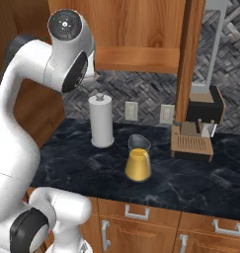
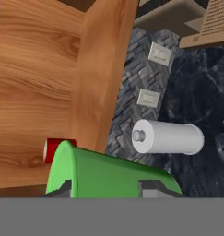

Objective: There is a tray on the dining counter. Grab the cup, mug, and pitcher and place them on the tray. The pitcher may be placed next to the tray if it cannot fit the tray.

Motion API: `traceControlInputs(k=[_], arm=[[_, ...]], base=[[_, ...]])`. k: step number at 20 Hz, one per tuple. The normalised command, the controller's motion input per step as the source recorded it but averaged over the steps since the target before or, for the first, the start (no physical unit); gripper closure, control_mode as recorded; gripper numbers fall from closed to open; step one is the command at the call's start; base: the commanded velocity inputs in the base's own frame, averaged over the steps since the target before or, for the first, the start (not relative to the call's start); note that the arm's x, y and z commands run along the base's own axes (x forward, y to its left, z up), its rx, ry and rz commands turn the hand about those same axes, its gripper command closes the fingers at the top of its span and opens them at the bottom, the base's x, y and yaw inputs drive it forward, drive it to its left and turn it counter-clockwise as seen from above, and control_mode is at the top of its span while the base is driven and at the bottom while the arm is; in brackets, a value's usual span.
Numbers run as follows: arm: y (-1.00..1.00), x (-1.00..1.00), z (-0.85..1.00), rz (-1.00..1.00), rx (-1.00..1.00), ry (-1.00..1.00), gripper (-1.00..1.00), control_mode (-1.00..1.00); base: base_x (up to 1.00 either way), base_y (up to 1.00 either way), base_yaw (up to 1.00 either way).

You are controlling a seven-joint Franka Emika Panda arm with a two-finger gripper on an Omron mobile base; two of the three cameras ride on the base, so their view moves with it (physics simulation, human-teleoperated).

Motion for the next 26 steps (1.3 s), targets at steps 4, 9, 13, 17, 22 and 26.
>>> traceControlInputs(k=[4, 9, 13, 17, 22, 26], arm=[[0.00, -0.78, -0.03, 0.00, 0.00, 0.11, 1.00, -1.00], [0.00, -0.56, -0.09, 0.00, 0.00, 0.04, 1.00, -1.00], [0.00, -0.57, -0.17, 0.00, 0.00, 0.04, 1.00, -1.00], [0.00, -0.41, -0.37, 0.00, 0.00, 0.00, 1.00, -1.00], [0.00, -0.06, -0.39, 0.00, -0.01, -0.06, 1.00, -1.00], [0.00, 0.00, -0.29, 0.00, -0.09, -0.04, 1.00, -1.00]], base=[[0.00, 0.00, 0.00], [0.00, 0.00, 0.00], [0.00, 0.00, 0.00], [0.00, 0.00, 0.00], [0.00, 0.00, 0.00], [0.00, 0.00, 0.00]])
